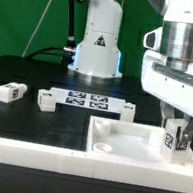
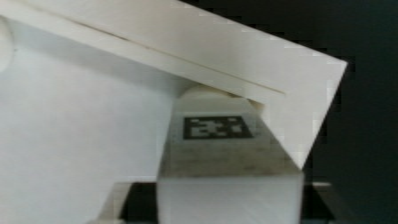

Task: Assemble one leg

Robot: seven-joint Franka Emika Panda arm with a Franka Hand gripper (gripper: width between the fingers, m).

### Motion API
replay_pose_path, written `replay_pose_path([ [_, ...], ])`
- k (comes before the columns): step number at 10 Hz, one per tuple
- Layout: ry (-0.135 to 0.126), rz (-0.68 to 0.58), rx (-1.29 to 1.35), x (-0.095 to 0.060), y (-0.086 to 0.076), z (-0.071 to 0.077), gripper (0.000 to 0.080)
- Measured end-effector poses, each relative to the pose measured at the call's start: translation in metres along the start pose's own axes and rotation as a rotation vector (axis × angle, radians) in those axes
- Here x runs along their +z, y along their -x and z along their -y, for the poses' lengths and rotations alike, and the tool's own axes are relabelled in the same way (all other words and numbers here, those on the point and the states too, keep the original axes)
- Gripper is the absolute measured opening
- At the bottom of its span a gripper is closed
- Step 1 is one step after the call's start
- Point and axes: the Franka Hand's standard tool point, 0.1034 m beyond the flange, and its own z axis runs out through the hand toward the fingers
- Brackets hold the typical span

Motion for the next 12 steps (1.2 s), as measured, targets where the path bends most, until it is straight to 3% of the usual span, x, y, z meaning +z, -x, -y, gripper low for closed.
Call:
replay_pose_path([
  [3,0.003,0.016,0.262,0.000,-0.001,-0.001,0.0291],
  [5,0.002,0.016,0.209,0.000,-0.001,-0.001,0.0306],
  [6,-0.003,0.016,0.183,0.000,0.000,0.000,0.0504],
  [7,0.000,0.017,0.093,0.000,0.000,0.000,0.0616],
  [12,0.007,0.014,-0.464,0.002,0.009,-0.001,0.0647],
])
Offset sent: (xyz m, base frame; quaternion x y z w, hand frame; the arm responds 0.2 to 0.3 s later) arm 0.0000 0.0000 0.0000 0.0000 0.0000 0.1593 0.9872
